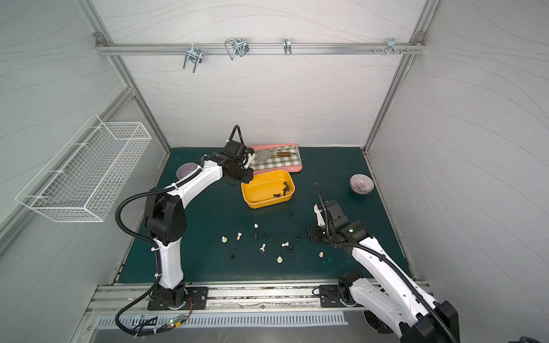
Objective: Put the chess pieces into the storage box
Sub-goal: Place the chess piece in the storage box, then pick up the chess piece at the center of the board.
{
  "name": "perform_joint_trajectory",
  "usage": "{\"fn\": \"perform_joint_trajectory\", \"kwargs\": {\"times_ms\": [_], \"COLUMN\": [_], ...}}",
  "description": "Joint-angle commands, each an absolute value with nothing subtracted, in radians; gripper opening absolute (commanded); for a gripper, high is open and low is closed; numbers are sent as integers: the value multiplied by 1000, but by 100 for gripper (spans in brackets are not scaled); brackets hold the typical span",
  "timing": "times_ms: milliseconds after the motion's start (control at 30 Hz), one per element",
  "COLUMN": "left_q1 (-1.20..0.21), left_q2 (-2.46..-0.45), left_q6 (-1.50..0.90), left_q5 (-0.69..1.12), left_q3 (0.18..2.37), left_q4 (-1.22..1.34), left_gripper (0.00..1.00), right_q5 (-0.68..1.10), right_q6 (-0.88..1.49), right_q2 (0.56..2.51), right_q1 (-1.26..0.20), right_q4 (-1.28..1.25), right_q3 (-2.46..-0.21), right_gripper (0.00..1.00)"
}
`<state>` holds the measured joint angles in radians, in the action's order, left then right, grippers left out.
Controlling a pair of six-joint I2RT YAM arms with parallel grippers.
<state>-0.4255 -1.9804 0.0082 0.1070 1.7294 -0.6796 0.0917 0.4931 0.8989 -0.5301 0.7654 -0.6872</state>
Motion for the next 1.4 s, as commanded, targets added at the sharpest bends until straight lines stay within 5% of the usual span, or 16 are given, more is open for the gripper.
{"fn": "perform_joint_trajectory", "kwargs": {"times_ms": [0,1367], "left_q1": [-423,-466], "left_q2": [-1920,-1708], "left_q6": [-22,-160], "left_q5": [150,270], "left_q3": [1689,1318], "left_q4": [-621,-377], "left_gripper": [31,32], "right_q5": [8,-158], "right_q6": [526,784], "right_q2": [942,1121], "right_q1": [-540,-605], "right_q4": [835,849], "right_q3": [-706,-578], "right_gripper": [27,34]}}
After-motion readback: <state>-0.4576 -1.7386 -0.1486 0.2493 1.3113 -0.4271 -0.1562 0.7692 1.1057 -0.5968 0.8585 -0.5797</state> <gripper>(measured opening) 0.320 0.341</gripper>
